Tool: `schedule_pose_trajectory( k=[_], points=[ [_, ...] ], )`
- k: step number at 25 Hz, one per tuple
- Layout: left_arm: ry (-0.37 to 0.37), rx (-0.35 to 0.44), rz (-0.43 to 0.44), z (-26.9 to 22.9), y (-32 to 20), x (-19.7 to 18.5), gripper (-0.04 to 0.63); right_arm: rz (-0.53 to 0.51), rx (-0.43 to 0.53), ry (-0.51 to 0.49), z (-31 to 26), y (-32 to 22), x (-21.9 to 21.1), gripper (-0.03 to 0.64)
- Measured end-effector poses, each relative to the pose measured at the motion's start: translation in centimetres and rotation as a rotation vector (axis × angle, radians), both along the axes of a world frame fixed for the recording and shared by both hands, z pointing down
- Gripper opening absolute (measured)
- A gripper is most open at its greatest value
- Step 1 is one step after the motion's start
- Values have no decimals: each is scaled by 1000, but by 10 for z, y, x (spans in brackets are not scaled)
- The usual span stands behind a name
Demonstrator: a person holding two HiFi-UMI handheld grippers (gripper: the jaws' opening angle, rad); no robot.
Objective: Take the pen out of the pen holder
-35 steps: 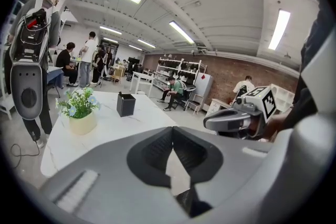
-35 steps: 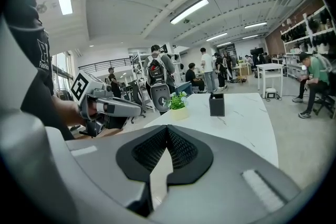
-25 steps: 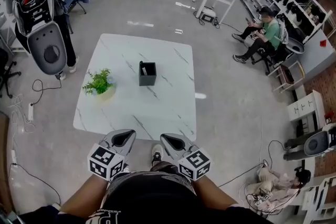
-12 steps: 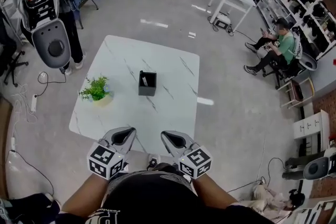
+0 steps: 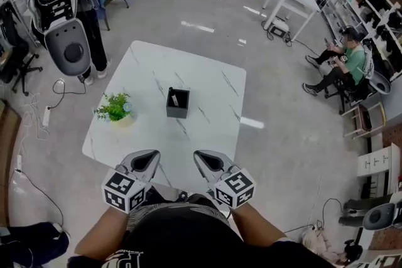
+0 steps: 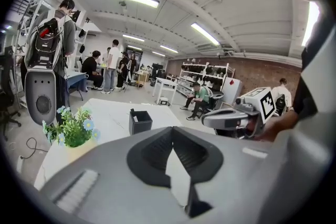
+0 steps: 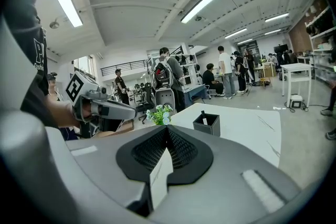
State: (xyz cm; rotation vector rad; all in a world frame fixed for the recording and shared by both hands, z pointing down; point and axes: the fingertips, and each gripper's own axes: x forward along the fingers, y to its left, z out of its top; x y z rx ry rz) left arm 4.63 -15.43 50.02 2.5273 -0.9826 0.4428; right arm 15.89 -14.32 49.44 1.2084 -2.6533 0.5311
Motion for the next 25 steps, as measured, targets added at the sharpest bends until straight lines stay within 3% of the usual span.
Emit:
schedule_pose_trajectory(
  k=[14,25],
  points=[
    [10,19,130,-3,-48,-17,57,118,-22,18,5,-32,-22,0],
    [31,28,167,-3,-69,-31,57,163,-3,44,2,-51,-37,0]
  ],
)
